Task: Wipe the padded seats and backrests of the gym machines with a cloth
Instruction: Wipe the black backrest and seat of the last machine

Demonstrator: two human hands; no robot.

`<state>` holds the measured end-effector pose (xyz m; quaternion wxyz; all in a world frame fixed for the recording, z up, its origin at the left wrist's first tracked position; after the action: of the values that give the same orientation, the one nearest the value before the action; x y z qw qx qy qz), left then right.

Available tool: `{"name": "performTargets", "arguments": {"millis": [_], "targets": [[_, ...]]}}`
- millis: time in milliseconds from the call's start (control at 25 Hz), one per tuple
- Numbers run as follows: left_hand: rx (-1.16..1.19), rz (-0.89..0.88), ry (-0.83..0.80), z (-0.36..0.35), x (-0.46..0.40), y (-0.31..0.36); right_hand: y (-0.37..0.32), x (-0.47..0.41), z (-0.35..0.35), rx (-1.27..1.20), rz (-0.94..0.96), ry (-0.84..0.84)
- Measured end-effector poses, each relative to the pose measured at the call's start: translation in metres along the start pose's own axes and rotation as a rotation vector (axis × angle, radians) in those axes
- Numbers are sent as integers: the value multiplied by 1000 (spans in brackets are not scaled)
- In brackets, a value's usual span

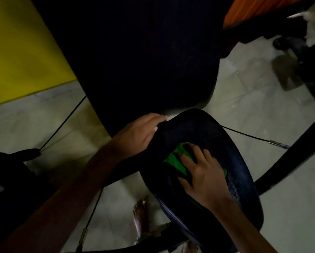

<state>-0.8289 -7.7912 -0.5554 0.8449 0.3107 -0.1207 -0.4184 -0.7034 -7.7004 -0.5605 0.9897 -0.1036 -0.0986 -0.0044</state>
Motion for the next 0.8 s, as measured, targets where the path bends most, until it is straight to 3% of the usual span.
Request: {"name": "performTargets", "arguments": {"millis": [120,240,360,440,520,720,800], "targets": [[-73,-154,-322,-26,-49,15,9,18,0,-2,-61,-43],[-301,-232,-651,-69,-57,-1,15,40,3,-1,-47,-34],[-561,-357,-860,-84,-53,-15,13,39,4,32,-28,-13],[-846,-581,-776,-78,-63,-5,9,24,1,64,-35,-3],[-1075,-793,-451,-55,-79,23,6,6,0,63,-61,15],[-1402,-698,-160,-9,-96,38,-4,-48,-2,70,-105,36],[-1441,-649,-131,6,-94,32,-6,-62,-2,66,-124,37]]}}
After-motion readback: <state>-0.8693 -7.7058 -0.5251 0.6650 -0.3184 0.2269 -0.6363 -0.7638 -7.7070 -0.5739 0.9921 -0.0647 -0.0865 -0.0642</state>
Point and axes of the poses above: each hand's wrist, its own x-axis away from the middle knuckle, its own z-axis out of the back of the hand, y = z × x, the point moved 10 cm from there along -x, towards the middle knuckle
